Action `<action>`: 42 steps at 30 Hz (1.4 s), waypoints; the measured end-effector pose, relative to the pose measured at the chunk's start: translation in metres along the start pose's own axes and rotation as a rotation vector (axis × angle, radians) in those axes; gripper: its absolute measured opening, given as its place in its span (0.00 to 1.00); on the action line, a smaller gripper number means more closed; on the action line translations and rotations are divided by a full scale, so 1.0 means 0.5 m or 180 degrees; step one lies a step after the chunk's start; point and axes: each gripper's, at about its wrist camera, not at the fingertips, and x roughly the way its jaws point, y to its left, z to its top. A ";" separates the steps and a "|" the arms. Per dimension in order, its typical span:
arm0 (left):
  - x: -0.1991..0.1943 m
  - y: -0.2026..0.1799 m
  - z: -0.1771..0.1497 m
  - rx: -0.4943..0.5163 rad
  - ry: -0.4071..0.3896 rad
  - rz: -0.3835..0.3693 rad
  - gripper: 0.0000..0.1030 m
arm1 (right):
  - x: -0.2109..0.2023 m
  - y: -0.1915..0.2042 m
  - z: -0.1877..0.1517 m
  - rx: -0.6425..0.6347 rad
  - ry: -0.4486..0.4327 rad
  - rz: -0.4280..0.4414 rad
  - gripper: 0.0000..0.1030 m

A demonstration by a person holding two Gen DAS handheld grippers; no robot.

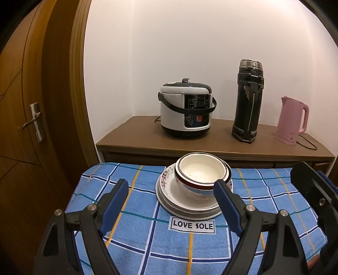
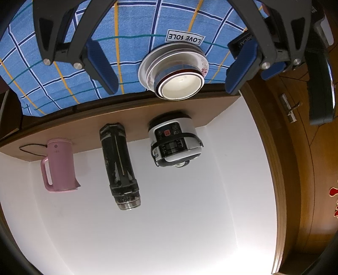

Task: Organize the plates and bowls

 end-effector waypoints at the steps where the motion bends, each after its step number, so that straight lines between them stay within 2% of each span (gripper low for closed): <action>1: 0.000 -0.002 0.000 0.0028 -0.0022 0.0040 0.82 | 0.001 -0.002 0.000 0.0004 0.0003 -0.0002 1.00; 6: 0.001 -0.012 0.001 0.0104 -0.0076 0.0112 0.82 | 0.007 -0.007 0.001 0.0007 0.0006 -0.0012 1.00; 31: 0.046 -0.037 -0.004 0.0155 0.0118 0.0010 0.82 | 0.021 -0.041 -0.003 0.0075 0.0007 -0.0084 1.00; 35: 0.049 -0.035 -0.004 0.0086 0.0094 -0.0102 0.82 | 0.021 -0.045 -0.003 0.0079 0.0005 -0.0093 1.00; 39: 0.045 -0.038 -0.004 0.0123 -0.0013 0.0012 0.82 | 0.023 -0.052 -0.003 0.0102 0.0016 -0.0092 1.00; 42: 0.046 -0.034 -0.002 0.0090 0.0014 0.0014 0.82 | 0.025 -0.055 -0.004 0.0097 0.0029 -0.0107 1.00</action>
